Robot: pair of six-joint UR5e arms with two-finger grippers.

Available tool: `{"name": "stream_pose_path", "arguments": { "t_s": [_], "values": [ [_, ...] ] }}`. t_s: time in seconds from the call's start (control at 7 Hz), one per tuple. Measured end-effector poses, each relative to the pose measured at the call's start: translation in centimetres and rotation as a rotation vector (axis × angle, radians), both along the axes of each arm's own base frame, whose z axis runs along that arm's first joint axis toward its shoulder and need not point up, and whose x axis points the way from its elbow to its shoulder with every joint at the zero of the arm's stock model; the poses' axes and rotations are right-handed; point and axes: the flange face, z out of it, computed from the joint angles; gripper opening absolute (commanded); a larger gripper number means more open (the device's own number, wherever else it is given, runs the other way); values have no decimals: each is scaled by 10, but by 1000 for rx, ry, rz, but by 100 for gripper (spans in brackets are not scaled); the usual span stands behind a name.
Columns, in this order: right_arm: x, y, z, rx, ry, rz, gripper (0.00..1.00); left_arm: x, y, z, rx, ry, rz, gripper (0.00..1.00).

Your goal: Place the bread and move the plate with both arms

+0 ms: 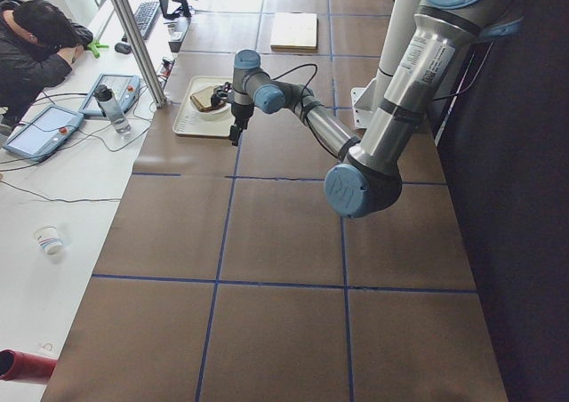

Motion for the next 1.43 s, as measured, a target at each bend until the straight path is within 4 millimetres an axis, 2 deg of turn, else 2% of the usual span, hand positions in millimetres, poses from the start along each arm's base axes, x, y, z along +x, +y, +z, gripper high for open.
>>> {"name": "stream_pose_path", "arguments": {
  "t_s": [0.14,0.43,0.57,0.71,0.86,1.0,1.14,1.43],
  "values": [
    [0,1,1,-2,0,0,100,-55,-1,40,16,-42,49,100],
    [0,2,2,-5,0,-1,100,-177,6,126,-20,-45,113,100],
    [0,2,3,-6,0,-1,100,-230,16,168,-64,-22,108,100],
    [0,2,4,-8,0,-1,100,-269,35,212,-133,12,87,100],
    [0,2,4,-9,0,-2,100,-292,62,253,-207,30,64,100],
    [0,3,5,-10,0,-2,100,-303,84,283,-266,32,49,100],
    [0,4,6,-12,0,-2,100,-308,98,301,-301,29,42,100],
    [0,6,7,-14,0,-2,100,-311,106,309,-322,31,35,100]
  ]
}}
